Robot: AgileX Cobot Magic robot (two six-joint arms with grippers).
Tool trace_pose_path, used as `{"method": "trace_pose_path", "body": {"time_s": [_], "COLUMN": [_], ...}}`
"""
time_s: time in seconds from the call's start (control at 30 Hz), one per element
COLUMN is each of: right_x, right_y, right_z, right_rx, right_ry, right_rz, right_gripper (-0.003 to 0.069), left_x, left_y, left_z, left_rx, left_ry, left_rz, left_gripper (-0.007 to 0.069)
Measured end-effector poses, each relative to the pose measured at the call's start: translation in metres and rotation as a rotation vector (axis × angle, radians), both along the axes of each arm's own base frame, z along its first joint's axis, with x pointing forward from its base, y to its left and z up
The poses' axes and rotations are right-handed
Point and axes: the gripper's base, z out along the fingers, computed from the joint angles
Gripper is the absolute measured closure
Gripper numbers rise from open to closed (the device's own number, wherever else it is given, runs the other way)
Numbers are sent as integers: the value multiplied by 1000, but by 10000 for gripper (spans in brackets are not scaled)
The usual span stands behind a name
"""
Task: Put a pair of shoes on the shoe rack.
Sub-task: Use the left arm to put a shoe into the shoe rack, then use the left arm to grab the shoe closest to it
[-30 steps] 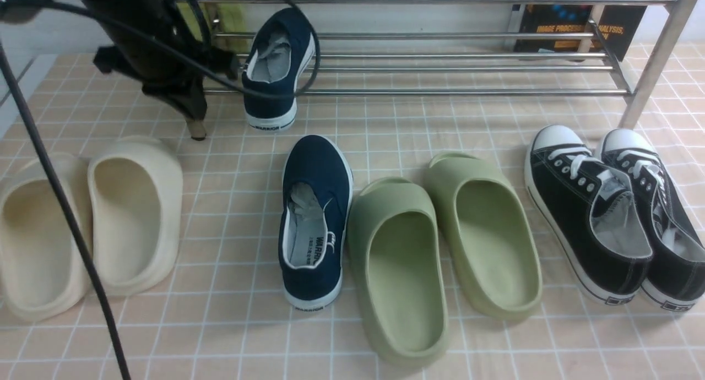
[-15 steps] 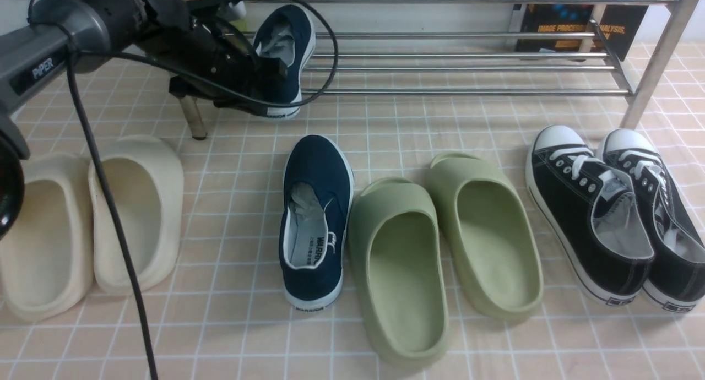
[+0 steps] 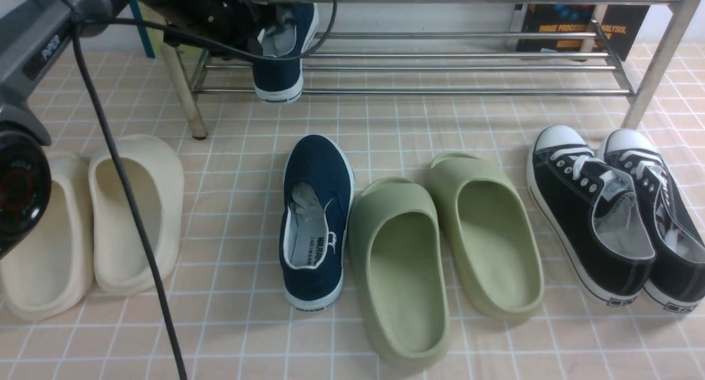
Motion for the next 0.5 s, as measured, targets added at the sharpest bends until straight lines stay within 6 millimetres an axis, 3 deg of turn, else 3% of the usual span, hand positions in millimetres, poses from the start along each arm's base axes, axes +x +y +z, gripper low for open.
{"method": "trace_pose_path", "body": {"time_s": [0.13,0.2,0.27,0.3,0.33,0.37,0.43,0.5], "right_x": [0,0,0,0,0,0,0,0], "right_y": [0,0,0,0,0,0,0,0], "right_z": [0,0,0,0,0,0,0,0], "right_rx": [0,0,0,0,0,0,0,0], "right_ry": [0,0,0,0,0,0,0,0], "right_rz": [0,0,0,0,0,0,0,0], "right_gripper": [420,420,420,420,420,420,420,420], "left_x": [-39,-66,-87,-109,-112,-135,-163,-183], "left_y": [9,15,19,23,24,28,34,39], "left_z": [68,105,128,149,152,169,184,185], "left_rx": [53,76,86,93,91,101,111,121], "left_ry": [-72,-117,-142,-163,-172,-178,-193,-180], "left_rz": [-22,-21,-18,-19,-19,-20,-8,14], "left_gripper": [615,613,612,610,610,609,608,608]}}
